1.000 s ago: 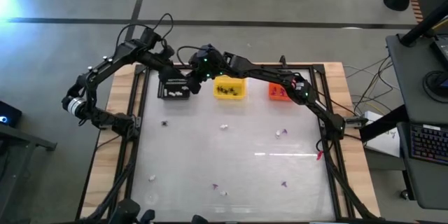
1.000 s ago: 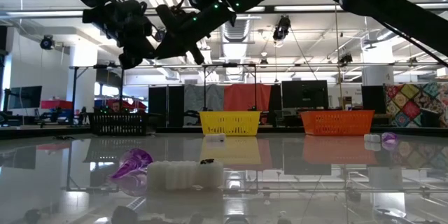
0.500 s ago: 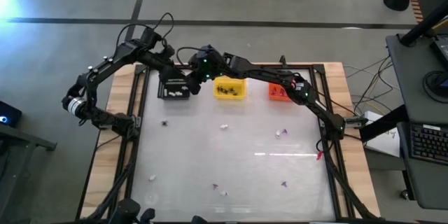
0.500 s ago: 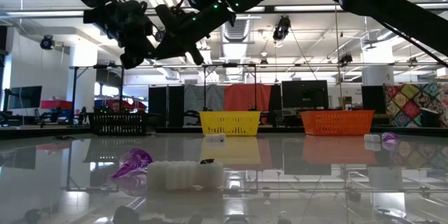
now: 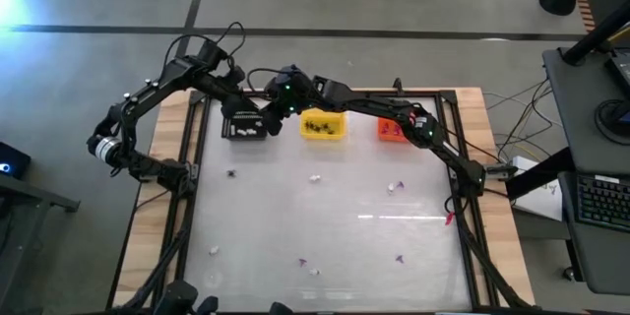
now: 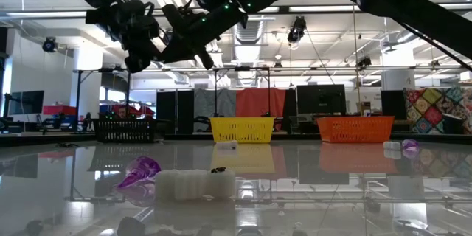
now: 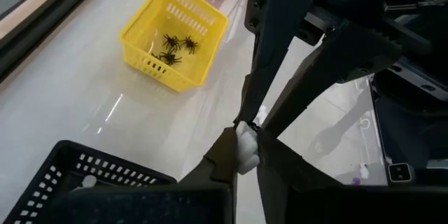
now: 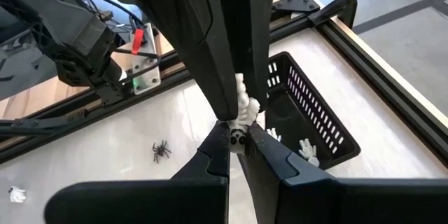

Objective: Sort Halloween decoration
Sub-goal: Put the white skeleton toy into the black basket

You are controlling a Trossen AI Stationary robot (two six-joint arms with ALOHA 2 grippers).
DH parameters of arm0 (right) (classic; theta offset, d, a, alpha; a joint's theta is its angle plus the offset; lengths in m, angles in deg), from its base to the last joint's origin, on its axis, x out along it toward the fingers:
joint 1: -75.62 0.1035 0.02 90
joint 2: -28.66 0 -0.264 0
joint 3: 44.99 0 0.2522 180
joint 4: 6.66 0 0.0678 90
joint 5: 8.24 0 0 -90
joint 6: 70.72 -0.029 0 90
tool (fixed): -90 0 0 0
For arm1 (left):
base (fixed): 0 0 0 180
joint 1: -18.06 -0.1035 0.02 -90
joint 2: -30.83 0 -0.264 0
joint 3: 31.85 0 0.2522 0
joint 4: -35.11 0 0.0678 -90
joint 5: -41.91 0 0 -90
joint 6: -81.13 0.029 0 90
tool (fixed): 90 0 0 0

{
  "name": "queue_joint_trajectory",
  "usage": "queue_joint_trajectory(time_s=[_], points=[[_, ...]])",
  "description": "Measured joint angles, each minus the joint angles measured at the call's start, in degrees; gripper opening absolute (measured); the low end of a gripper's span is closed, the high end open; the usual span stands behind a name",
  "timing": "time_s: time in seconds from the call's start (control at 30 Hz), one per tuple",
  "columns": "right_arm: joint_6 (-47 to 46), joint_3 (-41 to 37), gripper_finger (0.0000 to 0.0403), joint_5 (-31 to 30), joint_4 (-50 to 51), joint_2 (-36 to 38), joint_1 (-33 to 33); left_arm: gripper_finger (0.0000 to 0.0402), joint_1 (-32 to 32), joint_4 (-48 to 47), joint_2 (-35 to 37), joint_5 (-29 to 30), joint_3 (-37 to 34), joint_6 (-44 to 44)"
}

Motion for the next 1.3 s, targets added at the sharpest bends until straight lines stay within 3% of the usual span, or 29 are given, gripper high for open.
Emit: queue_joint_trajectory(time_s=[0.53,0.63,0.9,1.1,1.3], points=[[0.5,0.0,0.0015,-1.5,-0.5,-0.2,-0.6,0.0012,0.0,0.4,0.1,7.5,0.1,-0.1],[0.6,0.0,0.0035,-1.4,-0.5,-0.2,-0.6,0.0012,0.0,0.2,0.1,8.4,0.1,-0.1],[-0.1,0.4,0.0117,-1.4,-0.2,0.3,-0.9,0.0012,-0.3,-0.9,-0.1,20.8,-0.1,0.8],[2.2,0.3,0.0143,-1.3,13.2,3.5,-1.0,0.0012,-0.5,-6.2,-0.1,20.9,-0.1,2.0],[5.8,0.3,0.0141,-1.4,33.1,6.6,-1.2,0.0013,-0.5,-8.1,-0.1,24.5,-2.5,3.1]])
